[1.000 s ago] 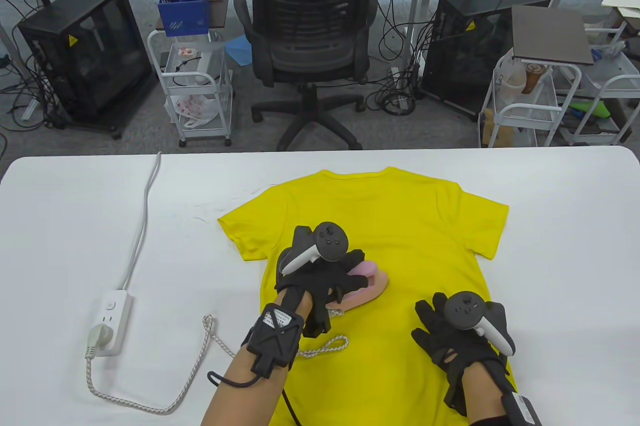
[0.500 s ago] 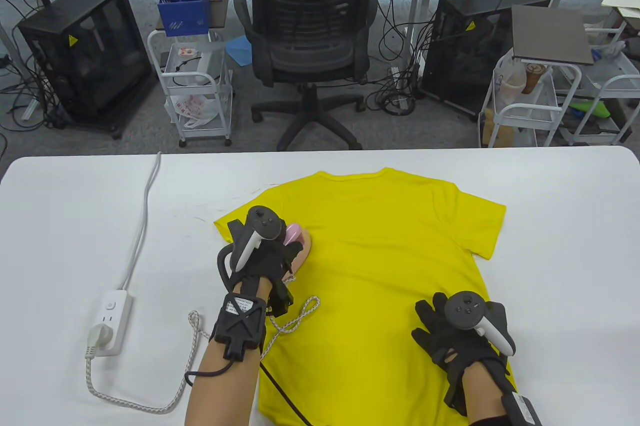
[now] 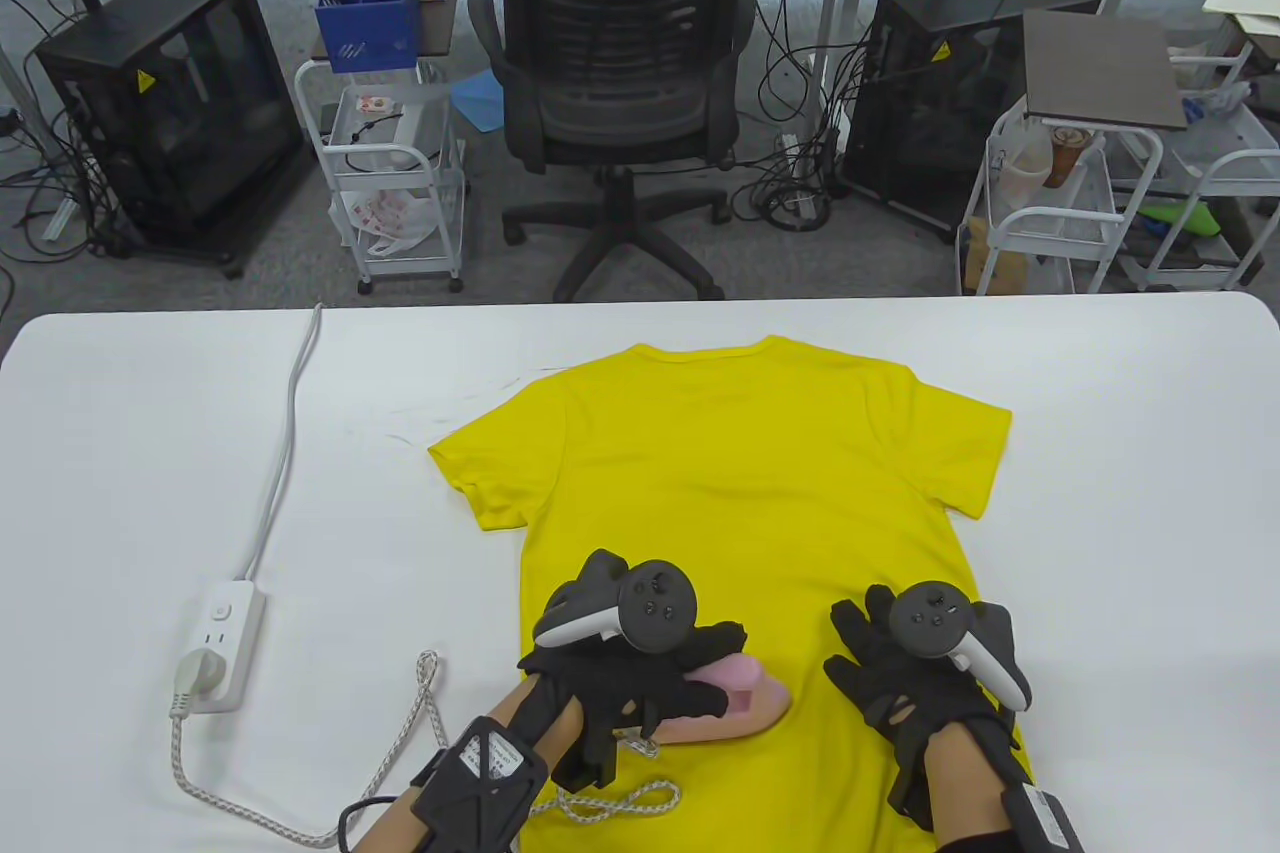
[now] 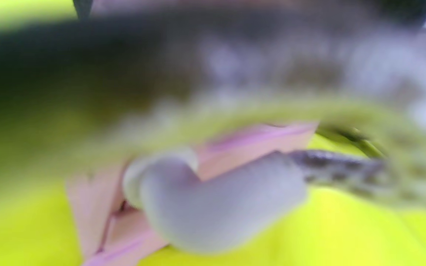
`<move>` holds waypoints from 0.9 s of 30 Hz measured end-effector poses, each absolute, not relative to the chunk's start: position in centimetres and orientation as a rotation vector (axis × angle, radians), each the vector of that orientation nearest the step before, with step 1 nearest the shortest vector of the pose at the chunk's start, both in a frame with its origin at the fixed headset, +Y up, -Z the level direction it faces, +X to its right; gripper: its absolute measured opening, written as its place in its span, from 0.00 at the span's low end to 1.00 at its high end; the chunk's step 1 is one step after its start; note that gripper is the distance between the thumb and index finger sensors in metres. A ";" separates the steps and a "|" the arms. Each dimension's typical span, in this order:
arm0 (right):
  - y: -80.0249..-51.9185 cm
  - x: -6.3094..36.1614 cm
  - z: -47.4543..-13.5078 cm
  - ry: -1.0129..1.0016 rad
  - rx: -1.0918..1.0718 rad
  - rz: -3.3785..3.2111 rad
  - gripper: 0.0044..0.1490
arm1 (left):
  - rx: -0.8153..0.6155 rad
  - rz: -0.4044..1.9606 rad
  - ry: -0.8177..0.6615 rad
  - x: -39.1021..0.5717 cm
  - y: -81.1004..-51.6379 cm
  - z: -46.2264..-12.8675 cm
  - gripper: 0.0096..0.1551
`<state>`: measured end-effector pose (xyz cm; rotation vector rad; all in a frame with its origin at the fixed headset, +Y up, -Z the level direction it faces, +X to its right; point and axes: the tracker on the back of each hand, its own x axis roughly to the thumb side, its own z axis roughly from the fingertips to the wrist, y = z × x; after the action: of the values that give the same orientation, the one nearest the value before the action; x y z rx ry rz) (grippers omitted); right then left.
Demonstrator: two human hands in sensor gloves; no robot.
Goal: Iron t-shirt with electric iron on table
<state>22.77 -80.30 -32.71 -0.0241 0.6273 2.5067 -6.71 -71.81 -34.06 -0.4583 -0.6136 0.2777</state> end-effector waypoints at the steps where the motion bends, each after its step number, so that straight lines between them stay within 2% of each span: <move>1: -80.3 22.8 -32.7 0.627 -0.024 2.505 0.42 | -0.423 0.277 -0.548 -7.4 -71.7 -34.3 0.43; 4: -80.3 22.8 -32.7 0.622 -0.025 2.500 0.42 | -0.291 0.277 -0.320 -10.5 -71.8 -35.8 0.43; 8: -80.3 22.9 -32.7 0.624 -0.026 2.498 0.42 | -0.214 0.349 0.002 -15.6 -72.1 -37.6 0.44; 10: -80.3 22.9 -32.7 0.628 -0.027 2.494 0.42 | -0.199 0.451 0.065 -17.3 -72.5 -37.8 0.44; 12: -80.3 22.9 -32.7 0.626 -0.028 2.501 0.42 | -0.218 0.455 0.031 -17.0 -72.4 -37.5 0.44; 14: -80.3 22.9 -32.7 0.628 -0.028 2.500 0.42 | -0.227 0.448 -0.061 -16.2 -72.4 -37.1 0.44; 17: -80.2 22.9 -32.7 0.627 -0.027 2.494 0.42 | -0.397 0.477 -0.310 -13.4 -72.4 -36.3 0.43; 20: -80.2 22.9 -32.8 0.628 -0.029 2.496 0.42 | -0.478 0.452 -0.501 -9.4 -72.5 -34.5 0.43; 22: -80.2 22.8 -32.7 0.624 -0.031 2.505 0.42 | -0.471 0.365 -0.597 -6.7 -72.4 -32.8 0.43; 25: -80.2 22.8 -32.7 0.618 -0.032 2.512 0.42 | -0.469 0.321 -0.694 -4.7 -72.3 -31.4 0.43; 27: -80.3 22.8 -32.7 0.617 -0.031 2.507 0.42 | -0.432 0.303 -0.660 -4.8 -72.1 -31.4 0.42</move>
<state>22.83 -80.26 -32.69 -0.0307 0.6173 2.5070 -4.78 -72.09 -31.36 -0.4323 -0.6599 0.3026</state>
